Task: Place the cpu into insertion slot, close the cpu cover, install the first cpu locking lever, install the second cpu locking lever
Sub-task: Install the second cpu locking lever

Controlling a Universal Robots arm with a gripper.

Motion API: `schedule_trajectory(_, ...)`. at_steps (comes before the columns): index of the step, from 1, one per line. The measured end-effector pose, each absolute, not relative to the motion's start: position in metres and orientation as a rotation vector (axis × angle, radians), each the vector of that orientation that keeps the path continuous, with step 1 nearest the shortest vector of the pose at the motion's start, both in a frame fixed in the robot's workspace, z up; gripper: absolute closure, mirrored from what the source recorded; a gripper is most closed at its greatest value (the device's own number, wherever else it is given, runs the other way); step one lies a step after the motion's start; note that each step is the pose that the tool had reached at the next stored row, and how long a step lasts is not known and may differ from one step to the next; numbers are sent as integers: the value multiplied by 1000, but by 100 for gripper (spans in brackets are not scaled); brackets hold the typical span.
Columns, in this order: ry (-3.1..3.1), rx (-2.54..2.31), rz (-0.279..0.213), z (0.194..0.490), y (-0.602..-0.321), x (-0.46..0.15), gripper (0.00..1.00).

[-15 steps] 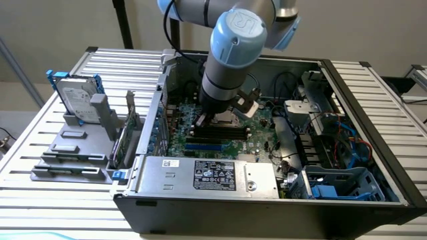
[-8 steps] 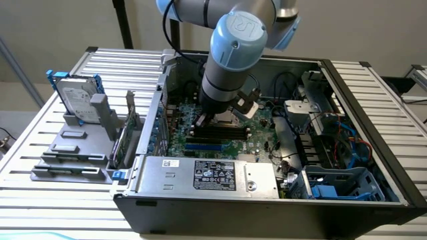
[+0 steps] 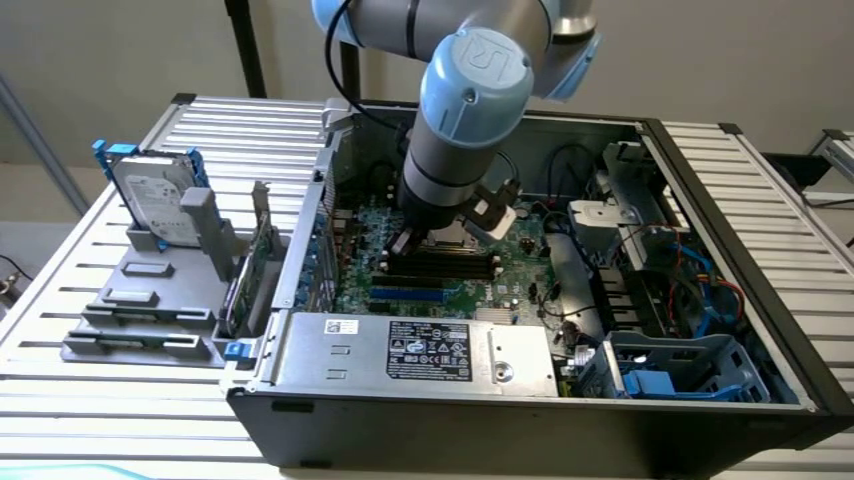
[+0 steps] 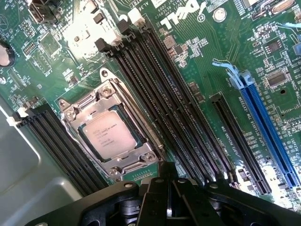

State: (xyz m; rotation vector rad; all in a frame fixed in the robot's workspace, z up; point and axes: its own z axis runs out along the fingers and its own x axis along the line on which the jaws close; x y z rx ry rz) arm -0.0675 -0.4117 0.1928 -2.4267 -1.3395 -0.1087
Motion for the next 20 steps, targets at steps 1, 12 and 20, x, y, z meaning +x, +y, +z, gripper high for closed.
schedule_trajectory(1, -1339, -2426, -109, 192, -412, -68, 89)
schedule_trajectory(12, -1344, -2437, -101, 192, -412, -68, 89)
schedule_trajectory(20, -1354, -2459, -83, 201, -412, -68, 89)
